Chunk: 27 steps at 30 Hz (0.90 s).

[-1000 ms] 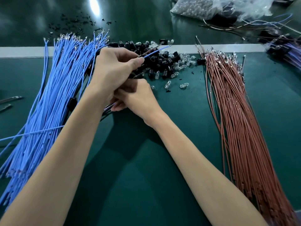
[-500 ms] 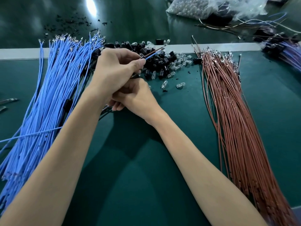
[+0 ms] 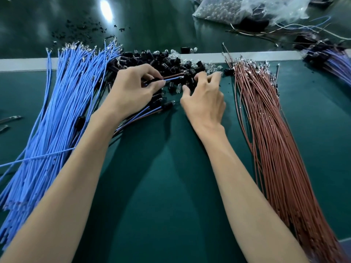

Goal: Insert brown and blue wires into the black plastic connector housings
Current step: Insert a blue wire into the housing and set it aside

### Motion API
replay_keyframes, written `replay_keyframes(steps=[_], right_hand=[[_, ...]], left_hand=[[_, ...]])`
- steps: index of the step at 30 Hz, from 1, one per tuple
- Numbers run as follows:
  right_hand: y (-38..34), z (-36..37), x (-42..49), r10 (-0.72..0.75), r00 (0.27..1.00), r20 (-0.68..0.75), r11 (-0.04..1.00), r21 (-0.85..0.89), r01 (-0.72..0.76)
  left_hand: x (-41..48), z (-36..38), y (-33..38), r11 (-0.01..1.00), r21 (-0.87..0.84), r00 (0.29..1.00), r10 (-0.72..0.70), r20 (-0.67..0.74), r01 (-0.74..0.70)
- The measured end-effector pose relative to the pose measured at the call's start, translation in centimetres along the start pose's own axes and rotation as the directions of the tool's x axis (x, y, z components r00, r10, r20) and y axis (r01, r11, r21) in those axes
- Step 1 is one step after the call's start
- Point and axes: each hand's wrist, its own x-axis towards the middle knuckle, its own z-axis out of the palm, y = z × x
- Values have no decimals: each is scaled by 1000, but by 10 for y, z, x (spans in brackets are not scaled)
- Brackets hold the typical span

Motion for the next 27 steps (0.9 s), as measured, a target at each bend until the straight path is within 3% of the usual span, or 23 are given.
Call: replay_keyframes(steps=[12,16,20,25,27], right_hand=[[6,-5,3,-223,973,64,975,4,223],[9,-4,7,-263,965,1,944,208,257],[11,1,9,-304,952,42,888,375,267],[10,-3,7,-174,984,31,786,607,120],[10,-4,5,-185,980,77,746,659,89]], left_hand=[[1,-8,-14,999,-38,997,-20,77,23],[0,-9,-13,998,-54,993,-17,119,23],[-2,-14,-11,997,-74,985,-23,169,36],[-3,-21,-5,992,-117,966,-20,257,51],[-5,-22,-2,989,-140,963,-17,268,56]])
